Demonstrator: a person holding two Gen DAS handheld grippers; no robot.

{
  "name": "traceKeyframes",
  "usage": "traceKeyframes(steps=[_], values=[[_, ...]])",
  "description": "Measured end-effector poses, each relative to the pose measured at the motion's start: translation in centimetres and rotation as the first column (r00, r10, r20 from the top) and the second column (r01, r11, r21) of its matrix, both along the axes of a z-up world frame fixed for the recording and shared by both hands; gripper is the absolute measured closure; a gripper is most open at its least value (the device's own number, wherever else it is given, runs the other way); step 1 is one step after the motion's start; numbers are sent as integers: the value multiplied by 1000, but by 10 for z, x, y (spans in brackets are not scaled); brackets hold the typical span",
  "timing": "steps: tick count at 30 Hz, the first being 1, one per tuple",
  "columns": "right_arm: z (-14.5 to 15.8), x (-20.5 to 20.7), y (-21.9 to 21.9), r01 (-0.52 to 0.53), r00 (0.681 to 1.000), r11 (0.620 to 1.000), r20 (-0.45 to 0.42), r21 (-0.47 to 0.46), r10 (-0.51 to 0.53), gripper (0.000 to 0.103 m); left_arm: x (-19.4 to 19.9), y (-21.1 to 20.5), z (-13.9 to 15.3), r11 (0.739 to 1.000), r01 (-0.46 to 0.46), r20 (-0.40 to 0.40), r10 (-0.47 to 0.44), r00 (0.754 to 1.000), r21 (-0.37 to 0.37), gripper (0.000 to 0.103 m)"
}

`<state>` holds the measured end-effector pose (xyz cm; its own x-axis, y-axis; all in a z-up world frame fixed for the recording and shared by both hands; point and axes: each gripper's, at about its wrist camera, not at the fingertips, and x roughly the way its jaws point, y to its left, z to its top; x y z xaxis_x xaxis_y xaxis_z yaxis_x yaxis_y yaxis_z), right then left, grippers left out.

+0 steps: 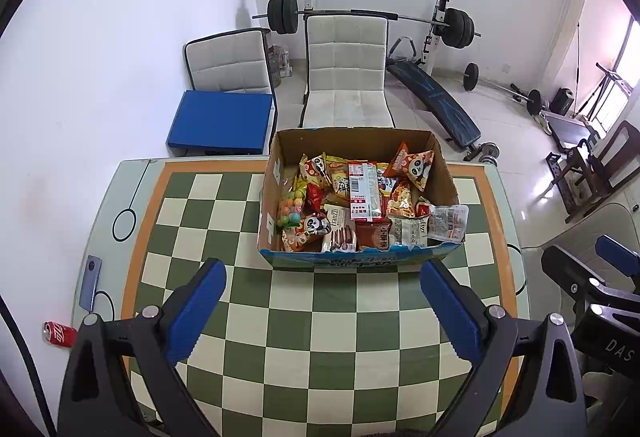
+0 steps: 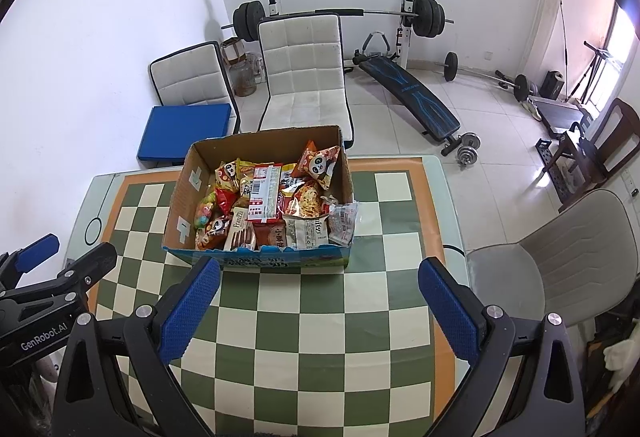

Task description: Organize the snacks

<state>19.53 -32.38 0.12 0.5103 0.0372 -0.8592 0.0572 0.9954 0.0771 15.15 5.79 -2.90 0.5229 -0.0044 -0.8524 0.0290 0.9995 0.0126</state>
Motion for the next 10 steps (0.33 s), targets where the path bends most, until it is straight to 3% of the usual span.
traceKeyframes(steps=[10], values=[[4, -4, 4, 3, 1000, 1000, 1, 2, -3, 2, -1, -2, 4, 1000, -3, 2, 3, 1000, 6, 3]])
